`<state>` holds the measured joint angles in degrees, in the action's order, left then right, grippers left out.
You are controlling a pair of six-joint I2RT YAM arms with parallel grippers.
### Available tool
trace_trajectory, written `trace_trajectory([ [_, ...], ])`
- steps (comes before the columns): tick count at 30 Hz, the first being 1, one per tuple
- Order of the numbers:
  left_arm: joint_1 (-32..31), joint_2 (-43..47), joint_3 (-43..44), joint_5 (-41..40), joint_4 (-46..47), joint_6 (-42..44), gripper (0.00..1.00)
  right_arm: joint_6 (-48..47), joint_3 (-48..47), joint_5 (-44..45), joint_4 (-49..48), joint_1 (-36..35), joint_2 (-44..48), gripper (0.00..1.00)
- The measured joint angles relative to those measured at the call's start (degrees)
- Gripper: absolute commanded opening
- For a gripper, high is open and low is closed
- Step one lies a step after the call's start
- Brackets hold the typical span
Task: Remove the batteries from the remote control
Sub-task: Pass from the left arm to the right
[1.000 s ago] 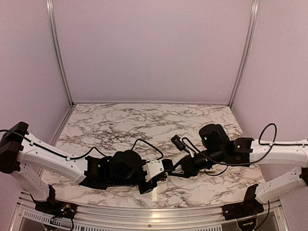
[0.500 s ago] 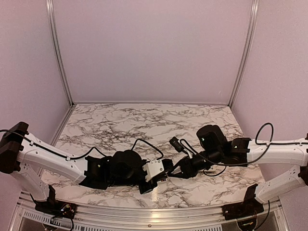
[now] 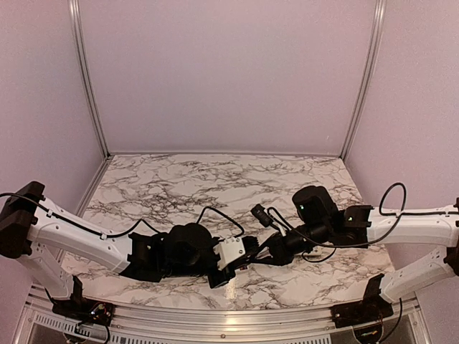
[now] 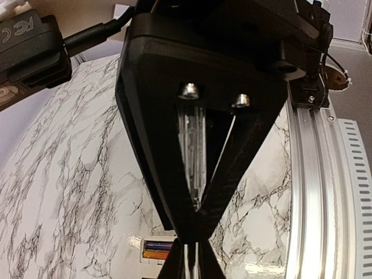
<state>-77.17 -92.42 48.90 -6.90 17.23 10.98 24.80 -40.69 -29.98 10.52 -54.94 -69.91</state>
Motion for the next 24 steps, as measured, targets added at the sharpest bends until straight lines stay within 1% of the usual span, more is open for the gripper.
trace_trajectory([
  [5, 0.0, -0.3, 0.0, 0.0, 0.1, 0.3, 0.00, 0.0, 0.0, -0.7, -0.1, 0.1, -0.2, 0.08],
  [9, 0.1, -0.3, 0.0, 0.0, 0.2, 0.6, 0.00, 0.0, 0.0, -0.7, -0.2, 0.2, -0.3, 0.08],
  [15, 0.2, -0.4, 0.0, 0.0, 0.3, 0.8, 0.00, 0.0, 0.0, -0.6, -0.2, 0.2, -0.5, 0.17],
  [24, 0.5, -0.5, 0.0, -0.7, 0.5, 0.9, 0.00, 0.2, 0.0, -0.6, -0.2, 0.3, -1.1, 0.23],
])
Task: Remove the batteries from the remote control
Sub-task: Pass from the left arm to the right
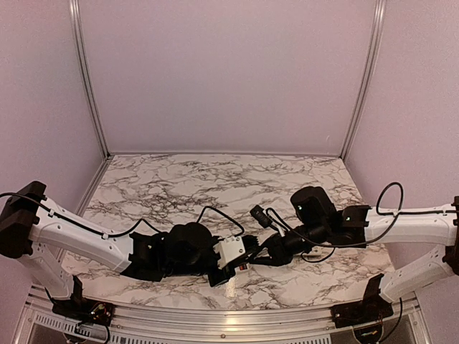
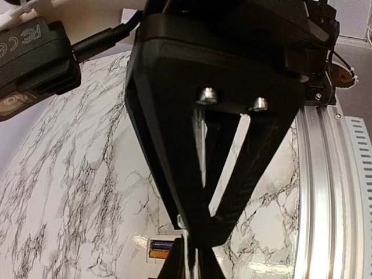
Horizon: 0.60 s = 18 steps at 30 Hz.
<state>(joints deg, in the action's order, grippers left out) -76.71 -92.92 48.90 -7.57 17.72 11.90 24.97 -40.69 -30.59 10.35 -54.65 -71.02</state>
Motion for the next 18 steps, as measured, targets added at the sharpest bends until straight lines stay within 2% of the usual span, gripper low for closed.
trace_trajectory([
  [14, 0.0, -0.1, 0.0, -0.2, 0.0, 0.5, 0.00, 0.3, 0.0, -0.4, -0.1, 0.3, -0.3, 0.11],
  [17, 0.0, -0.1, 0.0, -0.2, -0.1, 0.7, 0.00, 0.3, 0.0, -0.5, -0.1, 0.3, -0.3, 0.00],
  [18, 0.0, -0.2, 0.0, -0.2, 0.0, 0.8, 0.00, 0.8, 0.0, -0.5, -0.1, 0.3, -0.3, 0.00],
])
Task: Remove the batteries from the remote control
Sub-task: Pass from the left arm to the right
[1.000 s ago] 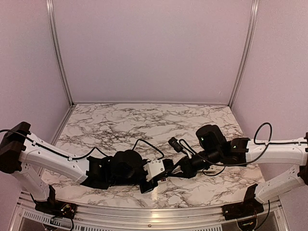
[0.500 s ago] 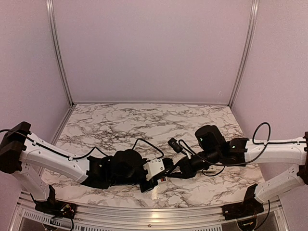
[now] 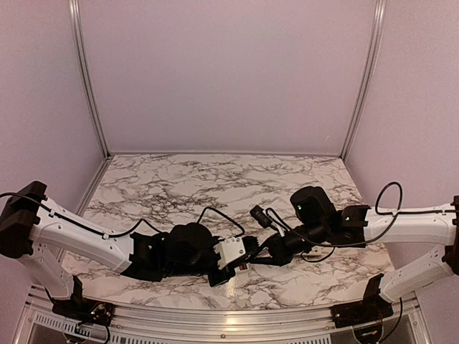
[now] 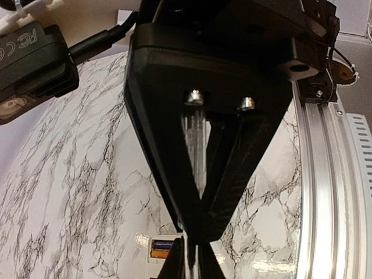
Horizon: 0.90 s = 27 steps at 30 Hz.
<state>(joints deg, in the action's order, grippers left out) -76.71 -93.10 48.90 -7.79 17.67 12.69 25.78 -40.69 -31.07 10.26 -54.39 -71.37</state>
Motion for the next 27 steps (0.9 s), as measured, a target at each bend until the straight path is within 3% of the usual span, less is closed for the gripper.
trace_trajectory([
  [6, 0.0, -0.2, 0.0, 0.0, 0.1, 0.0, 0.03, -0.4, 0.0, 0.0, 0.1, 0.0, 0.0, 0.00],
  [13, 0.0, -0.2, 0.0, 0.0, 0.2, -0.2, 0.45, -2.1, 0.0, 0.8, 0.2, 0.0, 0.2, 0.00],
  [17, 0.0, -0.2, -0.3, -0.1, 0.6, -0.3, 0.61, -3.5, 0.3, 2.2, 0.5, 0.0, 1.2, 0.00],
  [19, 0.1, -0.1, -1.1, -0.2, 0.9, -0.5, 0.84, -3.9, 0.6, 3.1, 0.5, 0.0, 1.9, 0.00],
  [21, 0.1, 0.1, -1.9, -0.6, 1.1, -0.5, 0.97, -4.3, 0.9, 4.3, 0.5, 0.0, 2.5, 0.00],
  [27, 0.3, 0.5, -3.5, -3.4, 1.8, -1.4, 0.99, -5.2, 2.7, 9.9, -0.2, 0.0, 4.6, 0.00],
])
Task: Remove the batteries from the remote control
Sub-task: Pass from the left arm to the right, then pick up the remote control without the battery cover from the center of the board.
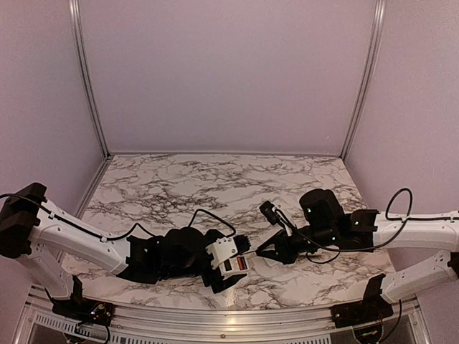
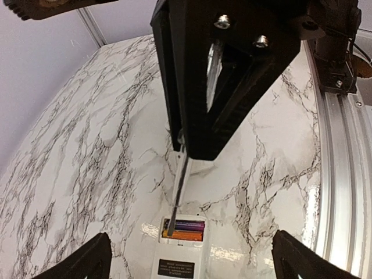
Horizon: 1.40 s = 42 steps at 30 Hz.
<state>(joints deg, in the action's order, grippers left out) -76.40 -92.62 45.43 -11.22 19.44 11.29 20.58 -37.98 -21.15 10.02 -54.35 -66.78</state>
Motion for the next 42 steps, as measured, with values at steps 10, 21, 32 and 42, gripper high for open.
trace_trajectory([
  [10, 4.4, 4.7, -6.8, -15.1, 6.7, -5.0, 0.99, -1.7, 4.0, 7.4, -3.4, 0.0, 2.8, 0.00],
  [21, 12.7, 10.0, -14.0, -16.5, 7.9, -11.3, 0.99, -3.1, 4.9, 8.9, -5.9, 0.0, 2.7, 0.00],
  [32, 15.7, 8.5, -22.4, -0.9, 15.6, -10.3, 0.99, -3.1, 6.1, 8.9, -7.9, 0.0, 2.1, 0.00],
  [42, 15.9, -2.8, -19.6, 9.1, 18.8, -6.0, 0.99, -3.1, 6.4, 8.7, -8.3, 0.0, 2.1, 0.00],
])
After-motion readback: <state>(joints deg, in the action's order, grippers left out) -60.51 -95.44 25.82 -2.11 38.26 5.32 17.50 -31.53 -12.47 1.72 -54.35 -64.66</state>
